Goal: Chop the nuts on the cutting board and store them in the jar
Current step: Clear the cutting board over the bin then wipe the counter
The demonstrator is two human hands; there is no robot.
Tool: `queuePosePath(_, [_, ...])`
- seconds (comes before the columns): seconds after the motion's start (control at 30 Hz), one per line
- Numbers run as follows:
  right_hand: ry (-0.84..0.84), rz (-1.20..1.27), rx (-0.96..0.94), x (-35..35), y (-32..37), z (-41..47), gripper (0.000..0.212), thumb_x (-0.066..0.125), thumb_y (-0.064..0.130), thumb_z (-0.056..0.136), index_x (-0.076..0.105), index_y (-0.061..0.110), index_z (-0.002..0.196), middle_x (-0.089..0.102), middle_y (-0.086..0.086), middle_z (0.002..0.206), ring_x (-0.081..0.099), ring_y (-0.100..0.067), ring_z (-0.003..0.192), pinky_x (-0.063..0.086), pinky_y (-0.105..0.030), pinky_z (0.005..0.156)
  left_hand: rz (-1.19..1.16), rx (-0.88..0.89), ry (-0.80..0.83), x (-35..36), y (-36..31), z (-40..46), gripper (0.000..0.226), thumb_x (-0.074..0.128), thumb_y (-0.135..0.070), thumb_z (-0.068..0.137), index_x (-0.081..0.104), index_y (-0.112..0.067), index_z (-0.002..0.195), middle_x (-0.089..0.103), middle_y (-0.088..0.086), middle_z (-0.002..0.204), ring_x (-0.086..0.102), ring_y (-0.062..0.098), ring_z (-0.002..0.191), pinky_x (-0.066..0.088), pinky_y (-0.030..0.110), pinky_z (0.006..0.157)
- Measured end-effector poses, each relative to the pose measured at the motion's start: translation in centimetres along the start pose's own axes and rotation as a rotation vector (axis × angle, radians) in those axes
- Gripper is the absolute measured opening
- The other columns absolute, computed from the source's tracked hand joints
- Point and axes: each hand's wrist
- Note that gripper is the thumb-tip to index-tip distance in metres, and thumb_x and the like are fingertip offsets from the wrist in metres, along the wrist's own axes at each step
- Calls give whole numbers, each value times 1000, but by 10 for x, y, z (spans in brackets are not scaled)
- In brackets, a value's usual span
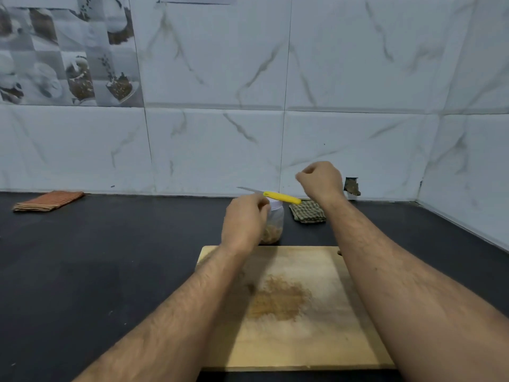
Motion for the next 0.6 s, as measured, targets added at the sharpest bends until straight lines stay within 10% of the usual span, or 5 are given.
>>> queuePosePath(0.4, [209,-217,150,20,-100,18,21,65,17,90,64,16,111,65,-4,111,59,-22,97,45,-28,73,227,96,462,83,-40,-2,14,50,-14,97,60,-5,102,65,17,111,57,34,107,38,35,76])
queuePosePath(0.6, [265,-272,236,45,-108,47,20,61,17,88,50,9,73,65,-10,94,60,-27,87,43,-30,65,272,75,475,112,-38,15,14,48,-13,97,58,-5,104,63,16,116,57,34,108,39,37,78])
Point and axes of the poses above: each hand's wrist, its own z-axis towards the middle knuckle, its own x-axis out of the palm, y = z × x
